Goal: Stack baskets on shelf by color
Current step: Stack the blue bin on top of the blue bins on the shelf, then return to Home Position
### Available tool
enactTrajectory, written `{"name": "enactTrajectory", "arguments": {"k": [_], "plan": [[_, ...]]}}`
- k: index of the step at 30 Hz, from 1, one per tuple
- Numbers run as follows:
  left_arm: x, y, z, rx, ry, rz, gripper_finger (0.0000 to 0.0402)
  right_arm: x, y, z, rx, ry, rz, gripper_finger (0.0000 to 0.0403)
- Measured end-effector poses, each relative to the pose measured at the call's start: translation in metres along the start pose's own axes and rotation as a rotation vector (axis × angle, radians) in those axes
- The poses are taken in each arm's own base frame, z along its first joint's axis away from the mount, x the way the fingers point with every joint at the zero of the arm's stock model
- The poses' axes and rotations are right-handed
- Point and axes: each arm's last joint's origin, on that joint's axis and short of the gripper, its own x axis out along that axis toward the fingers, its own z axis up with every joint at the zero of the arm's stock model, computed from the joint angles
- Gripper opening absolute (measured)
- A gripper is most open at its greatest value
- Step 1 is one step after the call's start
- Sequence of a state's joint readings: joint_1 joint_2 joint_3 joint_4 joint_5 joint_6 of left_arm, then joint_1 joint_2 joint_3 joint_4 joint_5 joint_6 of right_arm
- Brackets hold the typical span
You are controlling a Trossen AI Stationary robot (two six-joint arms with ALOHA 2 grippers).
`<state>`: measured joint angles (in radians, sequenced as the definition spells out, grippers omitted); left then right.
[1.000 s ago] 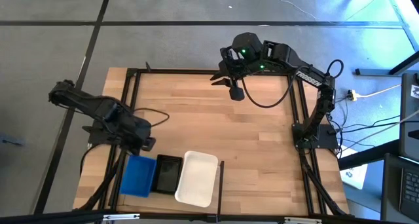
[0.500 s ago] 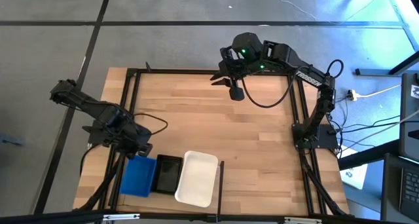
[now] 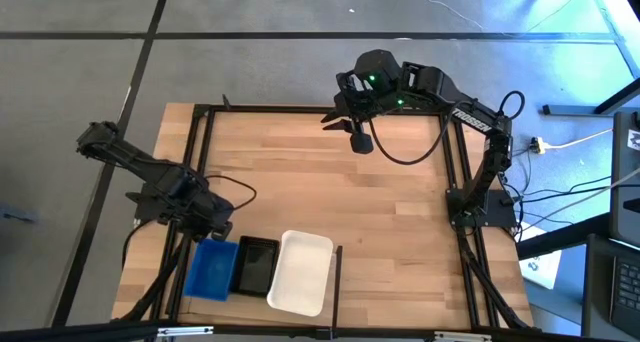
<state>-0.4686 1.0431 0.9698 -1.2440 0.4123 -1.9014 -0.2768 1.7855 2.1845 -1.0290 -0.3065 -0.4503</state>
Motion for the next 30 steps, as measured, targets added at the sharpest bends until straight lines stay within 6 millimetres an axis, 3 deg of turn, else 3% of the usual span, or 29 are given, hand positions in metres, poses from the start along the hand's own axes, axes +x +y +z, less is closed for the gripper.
{"name": "enactTrajectory", "arguments": {"k": [6, 11, 18, 23, 30], "plan": [[-0.002, -0.001, 0.000, 0.055, -0.041, -0.030, 0.0037, 0.000, 0.000, 0.000, -0.001, 0.000, 0.000, 0.0077], [-0.032, 0.003, -0.005, 0.187, -0.237, -0.175, 0.0034, -0.006, 0.001, 0.001, -0.006, -0.007, -0.005, 0.0077], [-0.080, 0.022, -0.008, 0.541, -0.642, -0.376, 0.0033, -0.062, 0.018, 0.007, -0.016, -0.059, -0.030, 0.0070], [-0.109, 0.047, -0.007, 0.768, -0.894, -0.425, 0.0033, -0.108, 0.035, 0.005, 0.086, -0.093, -0.046, 0.0067], [-0.135, 0.079, -0.005, 0.903, -1.055, -0.502, 0.0033, -0.171, 0.056, 0.002, 0.179, -0.196, -0.163, 0.0040]]}}
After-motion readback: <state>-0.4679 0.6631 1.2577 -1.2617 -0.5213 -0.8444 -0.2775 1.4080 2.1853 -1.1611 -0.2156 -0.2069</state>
